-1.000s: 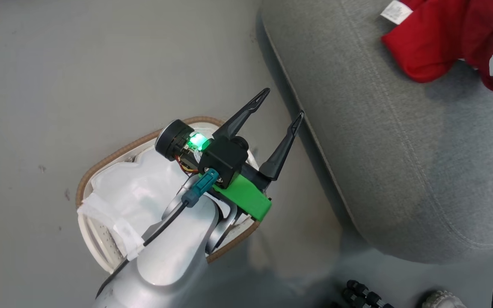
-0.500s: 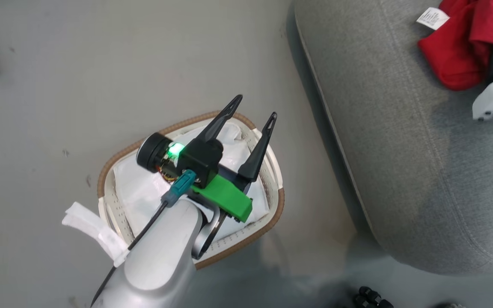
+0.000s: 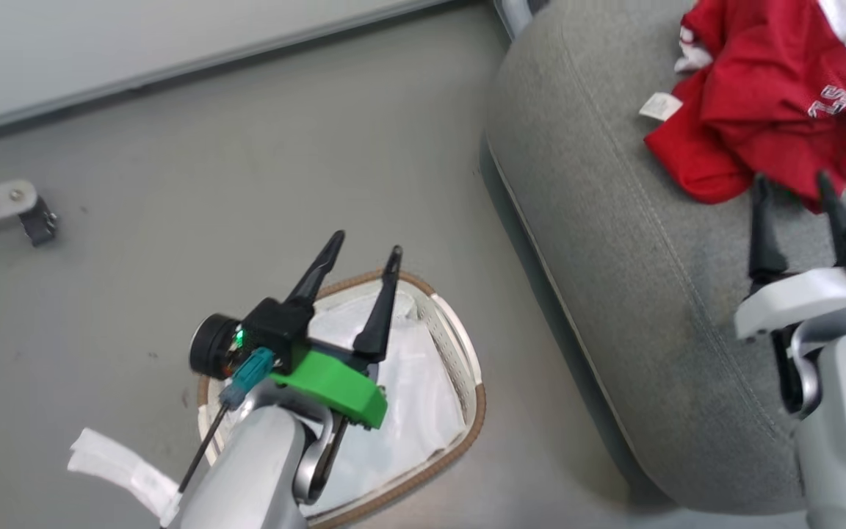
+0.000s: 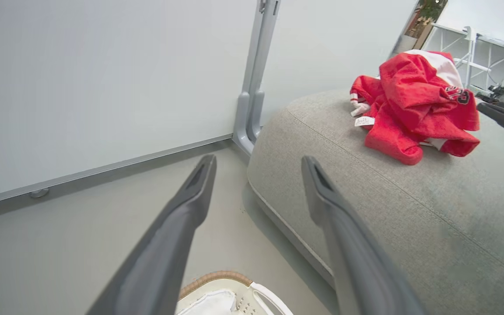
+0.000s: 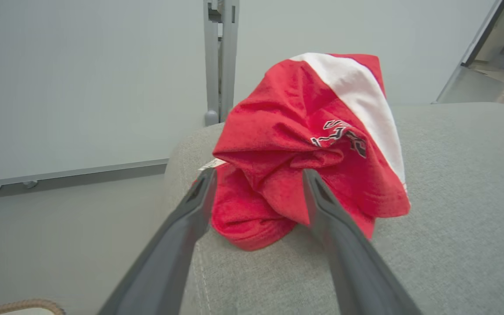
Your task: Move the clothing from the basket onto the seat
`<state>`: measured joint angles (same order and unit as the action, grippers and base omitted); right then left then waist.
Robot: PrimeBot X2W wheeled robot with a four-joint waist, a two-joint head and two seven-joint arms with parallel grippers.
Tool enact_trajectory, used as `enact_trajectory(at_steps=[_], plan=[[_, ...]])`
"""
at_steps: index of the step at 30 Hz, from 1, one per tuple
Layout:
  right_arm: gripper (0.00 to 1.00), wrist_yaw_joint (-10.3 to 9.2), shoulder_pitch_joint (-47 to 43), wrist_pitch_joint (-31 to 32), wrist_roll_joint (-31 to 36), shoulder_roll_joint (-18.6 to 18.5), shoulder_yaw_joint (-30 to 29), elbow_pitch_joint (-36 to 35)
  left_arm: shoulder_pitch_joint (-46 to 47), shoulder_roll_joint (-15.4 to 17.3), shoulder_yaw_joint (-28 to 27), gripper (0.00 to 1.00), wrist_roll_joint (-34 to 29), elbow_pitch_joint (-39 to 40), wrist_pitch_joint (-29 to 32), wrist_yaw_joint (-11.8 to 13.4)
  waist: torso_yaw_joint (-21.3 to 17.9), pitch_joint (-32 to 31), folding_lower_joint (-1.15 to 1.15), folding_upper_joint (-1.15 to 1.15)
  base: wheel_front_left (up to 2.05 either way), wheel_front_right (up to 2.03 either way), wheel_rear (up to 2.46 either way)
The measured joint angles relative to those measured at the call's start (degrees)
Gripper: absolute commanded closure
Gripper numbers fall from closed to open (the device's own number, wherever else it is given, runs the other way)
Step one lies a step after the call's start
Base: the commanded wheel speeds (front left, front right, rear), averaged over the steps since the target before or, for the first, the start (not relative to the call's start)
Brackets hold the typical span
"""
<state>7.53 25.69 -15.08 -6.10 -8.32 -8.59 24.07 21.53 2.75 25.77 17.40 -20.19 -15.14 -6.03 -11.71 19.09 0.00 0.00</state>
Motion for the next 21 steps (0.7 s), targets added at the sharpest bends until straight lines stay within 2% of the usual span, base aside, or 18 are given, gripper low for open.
enact_trajectory(at_steps=[6, 15, 21], plan=[[0.00, 0.00, -4.2, 0.0, -2.0, 2.5, 4.2, -3.3, -3.8, 0.0, -4.9, 0.00, -1.4, 0.5, 0.0, 1.8, 2.6, -4.0, 0.00, 0.00, 0.00, 0.00, 0.00], [0.00, 0.00, -6.6, 0.0, -3.1, 4.9, 8.1, -3.1, -8.5, 0.0, -13.5, 0.00, -4.7, -0.3, 0.0, 4.5, 8.6, -7.4, 0.00, 0.00, 0.00, 0.00, 0.00], [0.00, 0.00, -8.5, 0.0, -3.7, 5.3, 9.4, -2.4, -11.8, 0.1, -18.3, 0.00, -6.1, -1.2, 0.0, 5.5, 11.0, -9.9, 0.00, 0.00, 0.00, 0.00, 0.00]])
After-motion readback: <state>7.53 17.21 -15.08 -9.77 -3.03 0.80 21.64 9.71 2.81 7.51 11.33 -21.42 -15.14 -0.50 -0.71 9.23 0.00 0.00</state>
